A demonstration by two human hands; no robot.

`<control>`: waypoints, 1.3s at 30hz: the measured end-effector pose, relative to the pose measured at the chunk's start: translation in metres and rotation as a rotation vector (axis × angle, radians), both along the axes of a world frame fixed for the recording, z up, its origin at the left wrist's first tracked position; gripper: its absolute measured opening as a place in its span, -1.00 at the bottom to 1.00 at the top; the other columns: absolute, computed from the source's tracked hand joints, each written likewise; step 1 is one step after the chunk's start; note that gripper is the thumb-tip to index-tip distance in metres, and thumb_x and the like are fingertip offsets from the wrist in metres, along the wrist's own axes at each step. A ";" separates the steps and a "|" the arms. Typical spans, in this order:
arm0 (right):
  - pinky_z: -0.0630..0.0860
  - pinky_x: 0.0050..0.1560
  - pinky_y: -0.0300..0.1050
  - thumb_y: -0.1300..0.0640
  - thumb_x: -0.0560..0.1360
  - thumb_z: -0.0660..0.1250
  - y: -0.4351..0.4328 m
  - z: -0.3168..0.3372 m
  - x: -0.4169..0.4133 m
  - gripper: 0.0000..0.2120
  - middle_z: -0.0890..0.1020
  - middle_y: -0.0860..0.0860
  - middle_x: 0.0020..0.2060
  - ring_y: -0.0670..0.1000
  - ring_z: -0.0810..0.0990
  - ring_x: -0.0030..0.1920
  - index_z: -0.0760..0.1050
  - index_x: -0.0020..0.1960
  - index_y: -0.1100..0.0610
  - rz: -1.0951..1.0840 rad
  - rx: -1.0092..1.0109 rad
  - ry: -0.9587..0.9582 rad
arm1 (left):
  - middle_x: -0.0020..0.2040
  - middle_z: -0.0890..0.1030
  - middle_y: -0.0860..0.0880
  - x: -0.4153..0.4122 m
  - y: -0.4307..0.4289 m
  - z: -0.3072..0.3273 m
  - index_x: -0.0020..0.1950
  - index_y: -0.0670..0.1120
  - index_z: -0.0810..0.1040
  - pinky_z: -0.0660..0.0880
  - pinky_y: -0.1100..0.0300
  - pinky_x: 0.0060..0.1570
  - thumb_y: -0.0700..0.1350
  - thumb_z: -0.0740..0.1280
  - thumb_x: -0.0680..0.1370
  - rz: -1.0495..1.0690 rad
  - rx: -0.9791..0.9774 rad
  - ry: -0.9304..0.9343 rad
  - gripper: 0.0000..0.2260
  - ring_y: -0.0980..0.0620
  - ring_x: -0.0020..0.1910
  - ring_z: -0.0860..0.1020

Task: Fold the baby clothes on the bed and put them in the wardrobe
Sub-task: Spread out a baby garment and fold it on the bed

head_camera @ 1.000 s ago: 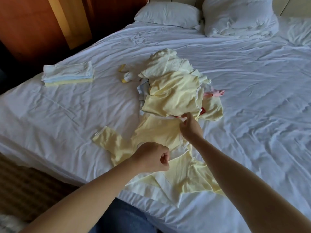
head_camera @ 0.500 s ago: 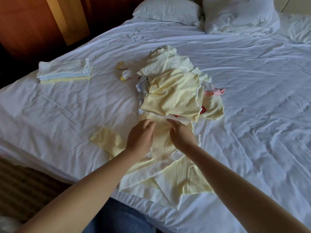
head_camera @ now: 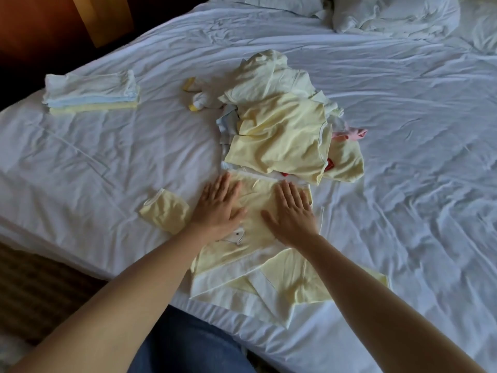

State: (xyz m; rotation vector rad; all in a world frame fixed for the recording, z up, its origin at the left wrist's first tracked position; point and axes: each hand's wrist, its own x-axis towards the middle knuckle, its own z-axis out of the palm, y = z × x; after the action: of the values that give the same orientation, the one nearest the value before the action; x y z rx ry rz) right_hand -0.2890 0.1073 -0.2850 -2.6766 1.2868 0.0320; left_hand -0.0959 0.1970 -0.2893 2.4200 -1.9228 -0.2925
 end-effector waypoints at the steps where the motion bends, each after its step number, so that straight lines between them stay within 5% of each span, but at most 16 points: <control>1: -0.29 0.53 0.02 -0.40 0.42 -0.33 0.003 0.002 -0.001 -0.12 -0.17 0.01 0.58 -0.02 -0.27 0.55 -0.20 0.59 0.10 0.006 -0.007 -0.005 | 0.57 -0.32 -0.07 0.000 0.003 0.003 0.59 0.04 -0.24 -0.29 -0.01 0.51 0.36 -0.36 0.42 -0.017 0.017 -0.018 -0.21 -0.02 0.55 -0.31; 6: -0.25 0.53 0.13 -0.47 0.47 -0.22 0.036 0.008 -0.019 -0.11 -0.05 0.03 0.58 -0.01 -0.22 0.56 -0.08 0.60 0.09 0.251 -0.122 0.014 | 0.61 -0.02 -0.11 -0.011 0.044 0.001 0.59 -0.05 -0.04 -0.06 -0.06 0.51 0.24 -0.30 0.60 -0.176 -0.173 -0.188 -0.37 -0.06 0.59 -0.08; 12: -0.35 0.52 0.06 -0.60 0.25 -0.39 0.052 0.013 -0.028 0.10 -0.20 -0.01 0.57 -0.03 -0.30 0.55 -0.23 0.59 0.05 0.258 -0.043 0.102 | 0.56 0.19 -0.13 -0.014 0.093 -0.005 0.57 -0.08 0.17 0.08 -0.02 0.44 0.21 -0.17 0.65 -0.251 -0.151 -0.205 -0.41 -0.09 0.55 0.16; 17: -0.32 0.51 -0.09 -0.42 0.48 -0.18 0.077 0.023 -0.032 -0.16 -0.18 -0.01 0.57 -0.05 -0.27 0.54 -0.20 0.59 0.05 0.245 0.037 0.066 | 0.59 -0.01 -0.03 -0.016 0.122 0.003 0.59 -0.06 0.02 -0.14 0.06 0.48 0.19 -0.21 0.57 -0.208 -0.107 -0.153 -0.37 0.00 0.58 -0.01; 21: 0.12 0.52 -0.02 -0.08 0.63 0.10 0.095 0.037 -0.017 -0.43 0.01 -0.11 0.58 -0.07 -0.03 0.56 0.01 0.59 -0.03 0.238 0.137 -0.061 | 0.41 0.48 -0.07 -0.006 0.143 0.011 0.36 -0.10 0.52 0.17 0.06 0.43 0.02 0.08 0.59 -0.220 -0.247 -0.082 -0.57 -0.04 0.43 0.40; 26: 0.37 0.32 -0.08 -0.02 0.61 0.18 0.105 0.052 0.026 -0.55 0.26 -0.17 0.50 -0.11 0.27 0.46 0.28 0.49 -0.11 0.293 0.149 -0.171 | 0.31 0.52 0.00 0.014 0.166 0.022 0.31 -0.07 0.56 0.53 0.04 0.15 0.01 0.11 0.60 -0.099 -0.439 0.046 -0.61 -0.03 0.29 0.49; 30: 0.43 0.27 -0.11 0.01 0.59 0.22 0.104 0.066 0.071 -0.59 0.40 -0.15 0.42 -0.08 0.42 0.35 0.37 0.43 -0.09 0.361 0.144 -0.184 | 0.32 0.53 -0.01 0.035 0.174 0.022 0.33 -0.04 0.54 0.55 0.00 0.13 0.04 0.06 0.61 -0.009 -0.428 0.069 -0.59 -0.03 0.28 0.50; 35: 0.39 0.31 -0.09 0.05 0.60 0.20 0.101 0.079 0.129 -0.61 0.44 -0.11 0.39 -0.06 0.40 0.38 0.38 0.42 -0.09 0.452 0.122 -0.115 | 0.46 0.40 0.01 0.048 0.179 0.003 0.44 0.03 0.43 0.32 0.05 0.38 0.10 0.03 0.62 -0.030 -0.392 0.115 -0.55 -0.03 0.46 0.34; 39: 0.36 0.30 -0.10 0.08 0.61 0.17 0.097 0.081 0.169 -0.64 0.47 -0.09 0.37 -0.05 0.39 0.37 0.42 0.39 -0.09 0.509 0.094 -0.068 | 0.43 0.45 0.02 0.053 0.175 -0.015 0.41 0.01 0.48 0.34 -0.02 0.41 0.04 0.12 0.63 -0.046 -0.466 0.090 -0.62 -0.02 0.45 0.35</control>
State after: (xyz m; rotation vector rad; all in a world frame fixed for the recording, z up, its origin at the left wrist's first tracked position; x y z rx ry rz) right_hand -0.1201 0.2047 -0.2037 -2.8156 0.5429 0.0624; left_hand -0.0433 0.3723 -0.3040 2.0293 -1.7678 0.0451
